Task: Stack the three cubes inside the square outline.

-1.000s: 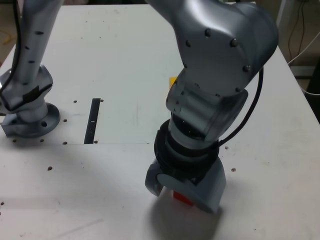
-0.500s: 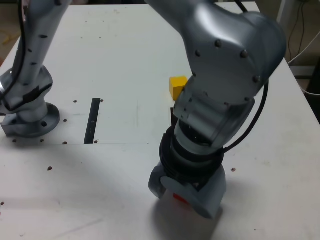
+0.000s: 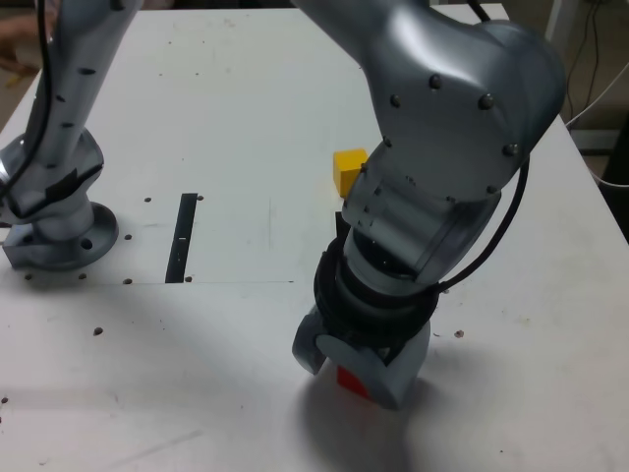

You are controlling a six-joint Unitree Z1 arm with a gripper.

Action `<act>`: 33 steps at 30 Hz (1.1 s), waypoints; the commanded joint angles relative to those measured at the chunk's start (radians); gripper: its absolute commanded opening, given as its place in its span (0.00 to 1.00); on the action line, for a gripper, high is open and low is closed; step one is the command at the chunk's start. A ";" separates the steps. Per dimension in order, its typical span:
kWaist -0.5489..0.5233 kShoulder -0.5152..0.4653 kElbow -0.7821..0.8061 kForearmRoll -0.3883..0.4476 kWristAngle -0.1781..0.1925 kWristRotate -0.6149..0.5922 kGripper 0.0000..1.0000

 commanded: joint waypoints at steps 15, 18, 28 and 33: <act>0.003 0.007 -0.027 0.000 -0.001 0.018 0.34; 0.003 0.010 -0.036 0.000 -0.001 0.018 0.30; 0.004 0.014 -0.065 0.003 -0.008 0.011 0.19; 0.012 0.011 -0.079 0.020 -0.008 0.010 0.19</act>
